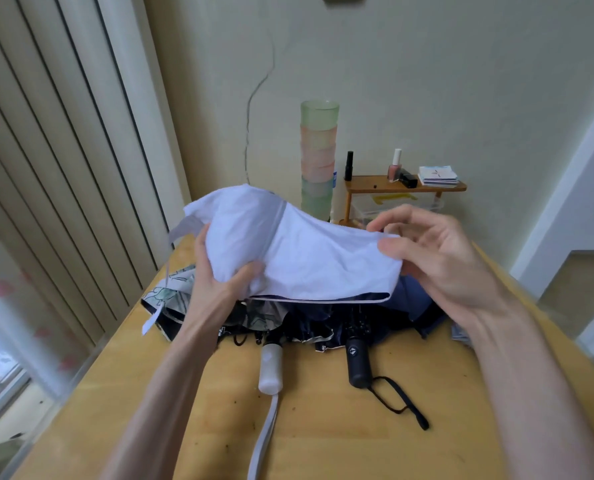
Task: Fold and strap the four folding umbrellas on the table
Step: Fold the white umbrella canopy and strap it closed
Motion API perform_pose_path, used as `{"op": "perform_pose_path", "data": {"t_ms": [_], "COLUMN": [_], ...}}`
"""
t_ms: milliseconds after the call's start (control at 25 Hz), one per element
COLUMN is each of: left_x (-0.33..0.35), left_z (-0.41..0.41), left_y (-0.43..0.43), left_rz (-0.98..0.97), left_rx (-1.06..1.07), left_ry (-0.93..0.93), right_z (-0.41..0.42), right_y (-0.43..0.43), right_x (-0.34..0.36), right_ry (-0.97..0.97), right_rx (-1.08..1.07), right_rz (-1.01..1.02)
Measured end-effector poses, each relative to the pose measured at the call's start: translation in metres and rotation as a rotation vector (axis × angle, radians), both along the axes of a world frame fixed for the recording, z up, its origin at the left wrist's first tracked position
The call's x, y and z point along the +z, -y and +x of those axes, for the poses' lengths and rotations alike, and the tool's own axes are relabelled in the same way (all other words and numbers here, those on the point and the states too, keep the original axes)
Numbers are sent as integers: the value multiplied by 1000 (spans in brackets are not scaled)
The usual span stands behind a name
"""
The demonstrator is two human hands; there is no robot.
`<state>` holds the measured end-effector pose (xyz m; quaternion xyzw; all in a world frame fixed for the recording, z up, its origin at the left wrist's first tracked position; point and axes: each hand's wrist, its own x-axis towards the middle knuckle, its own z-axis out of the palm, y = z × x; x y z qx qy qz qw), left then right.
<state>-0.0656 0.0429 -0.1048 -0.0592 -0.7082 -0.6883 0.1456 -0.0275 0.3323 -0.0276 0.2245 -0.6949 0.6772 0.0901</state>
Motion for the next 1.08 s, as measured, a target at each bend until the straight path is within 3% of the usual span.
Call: {"op": "perform_pose_path", "data": {"t_ms": [160,320,520,680,720,880,1080], "left_x": [6,11,15,15,15,15,16], "left_z": [2,7,22,20,20,21,25], "left_y": [-1,-7,-23,-16,-15,-13,-14], "left_rz": [-171,-275,-105,80,91,70,-90], "left_rx": [-185,-237,-165,-192,-192,-207,-230], "left_ry": [4,-37,61,108,117,117,77], "right_z": [-4,-25,-43,-59,-62,-58,-68], "right_y": [34,84,130,123,115,101,111], "right_x": [47,88,109,111,109,97,102], "right_ry": [-57,-64,-47,-215,-250,-163,-62], "right_rx": [127,172,189,-38,-94,43,125], "right_rz": [-54,125,473,328,371,738,520]}}
